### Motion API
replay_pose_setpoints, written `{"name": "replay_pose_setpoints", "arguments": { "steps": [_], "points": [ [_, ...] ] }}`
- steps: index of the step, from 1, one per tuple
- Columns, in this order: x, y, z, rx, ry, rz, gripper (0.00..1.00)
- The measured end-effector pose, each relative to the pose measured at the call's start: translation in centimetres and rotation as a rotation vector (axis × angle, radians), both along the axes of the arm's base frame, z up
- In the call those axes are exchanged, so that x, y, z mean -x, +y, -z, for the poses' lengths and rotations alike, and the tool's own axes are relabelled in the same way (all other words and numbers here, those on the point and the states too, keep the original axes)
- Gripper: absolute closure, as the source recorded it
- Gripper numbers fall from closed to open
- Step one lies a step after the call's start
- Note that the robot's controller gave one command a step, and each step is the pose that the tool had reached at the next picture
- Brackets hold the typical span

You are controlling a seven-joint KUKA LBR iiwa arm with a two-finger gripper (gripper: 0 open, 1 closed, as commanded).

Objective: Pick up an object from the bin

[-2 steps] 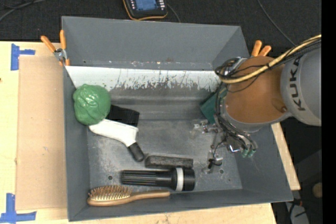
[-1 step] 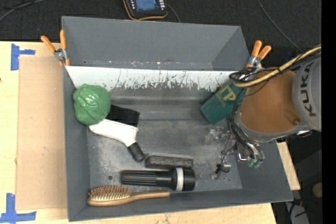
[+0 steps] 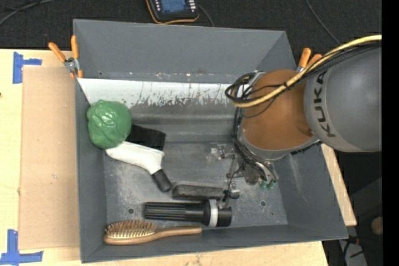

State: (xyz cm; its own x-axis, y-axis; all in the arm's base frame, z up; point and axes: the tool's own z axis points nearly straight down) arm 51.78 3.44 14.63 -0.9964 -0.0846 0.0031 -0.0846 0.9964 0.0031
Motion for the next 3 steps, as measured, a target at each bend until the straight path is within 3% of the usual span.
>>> {"name": "replay_pose_setpoints", "arguments": {
  "steps": [1,2,3],
  "points": [
    [0.9,-4.7,5.2,0.000,-0.002,0.088,0.00],
    [-0.1,3.8,6.8,-0.001,-0.020,-0.197,0.00],
    [1.6,-0.8,6.0,0.002,-0.009,0.026,0.00]
  ]
}}
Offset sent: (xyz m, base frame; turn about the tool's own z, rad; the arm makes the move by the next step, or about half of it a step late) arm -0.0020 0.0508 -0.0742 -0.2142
